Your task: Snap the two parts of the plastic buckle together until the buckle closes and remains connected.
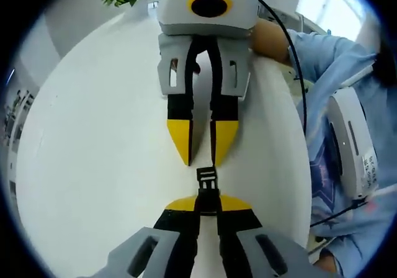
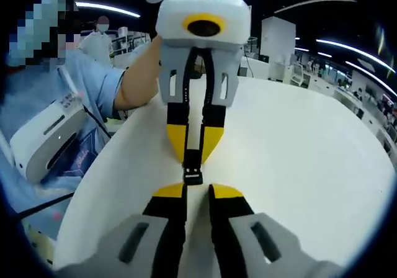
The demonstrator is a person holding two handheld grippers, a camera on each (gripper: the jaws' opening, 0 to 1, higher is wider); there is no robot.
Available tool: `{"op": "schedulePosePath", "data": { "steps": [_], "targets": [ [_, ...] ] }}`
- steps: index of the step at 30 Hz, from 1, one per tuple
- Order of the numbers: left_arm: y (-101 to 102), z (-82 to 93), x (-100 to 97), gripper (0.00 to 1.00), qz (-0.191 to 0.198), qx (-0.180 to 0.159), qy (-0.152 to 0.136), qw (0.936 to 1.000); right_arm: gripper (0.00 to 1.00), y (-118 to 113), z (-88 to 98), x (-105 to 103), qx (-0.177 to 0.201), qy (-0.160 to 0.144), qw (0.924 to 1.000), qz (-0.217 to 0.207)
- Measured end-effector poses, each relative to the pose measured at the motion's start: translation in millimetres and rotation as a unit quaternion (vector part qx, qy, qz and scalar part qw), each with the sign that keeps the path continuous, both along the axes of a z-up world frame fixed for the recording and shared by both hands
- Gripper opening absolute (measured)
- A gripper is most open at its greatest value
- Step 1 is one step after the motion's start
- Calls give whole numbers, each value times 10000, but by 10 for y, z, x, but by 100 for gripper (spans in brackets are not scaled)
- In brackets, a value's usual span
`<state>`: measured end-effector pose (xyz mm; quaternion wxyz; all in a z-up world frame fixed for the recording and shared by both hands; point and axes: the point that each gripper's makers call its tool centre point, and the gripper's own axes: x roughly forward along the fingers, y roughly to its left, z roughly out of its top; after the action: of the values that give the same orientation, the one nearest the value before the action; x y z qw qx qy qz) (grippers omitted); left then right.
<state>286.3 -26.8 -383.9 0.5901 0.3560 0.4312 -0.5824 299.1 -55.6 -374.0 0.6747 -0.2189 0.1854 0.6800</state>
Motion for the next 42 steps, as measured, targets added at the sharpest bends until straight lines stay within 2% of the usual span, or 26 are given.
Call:
{"op": "schedulePosePath", "data": {
  "steps": [7,10,12,13,14,16,23,31,34,35,36,42],
  "targets": [
    [0,-5,-11,9,-25,-57,-15,10000,13,6,-6,-23,64,51,9999,76],
    [0,1,-10,9,-32,-84,-30,10000,18,37,-9,-91,125,170,9995,218],
    [0,0,-14,9,-34,-94,-29,9999,17,58,-7,-91,152,203,9995,196],
    [0,-1,-17,9,-32,-93,-30,9999,14,66,-8,-84,149,184,9996,169],
    [0,-1,-20,9,-33,-89,-36,9999,12,80,-8,-43,134,24,9998,123],
    [-1,0,-21,9,-20,-78,-48,10000,12,87,-6,-58,92,73,9999,78],
    [-11,4,-29,8,23,-52,-64,10000,11,109,-7,-88,-151,-125,9998,-86],
    [-21,7,-37,8,66,-17,-77,9999,8,117,-3,-84,-221,-157,9995,-173],
    [-33,13,-35,8,36,-6,-111,9999,7,154,2,-78,-138,-138,9996,-190],
    [-105,19,-54,9,-47,-196,-65,9998,7,177,-17,-92,-110,-90,9997,-213],
    [-41,45,-42,9,-19,-53,-76,10000,7,183,-19,-84,-136,-128,9996,-194],
    [-1,89,-6,9,-52,-40,-44,10000,8,168,-13,-73,-160,-167,9996,-166]
  ]
}}
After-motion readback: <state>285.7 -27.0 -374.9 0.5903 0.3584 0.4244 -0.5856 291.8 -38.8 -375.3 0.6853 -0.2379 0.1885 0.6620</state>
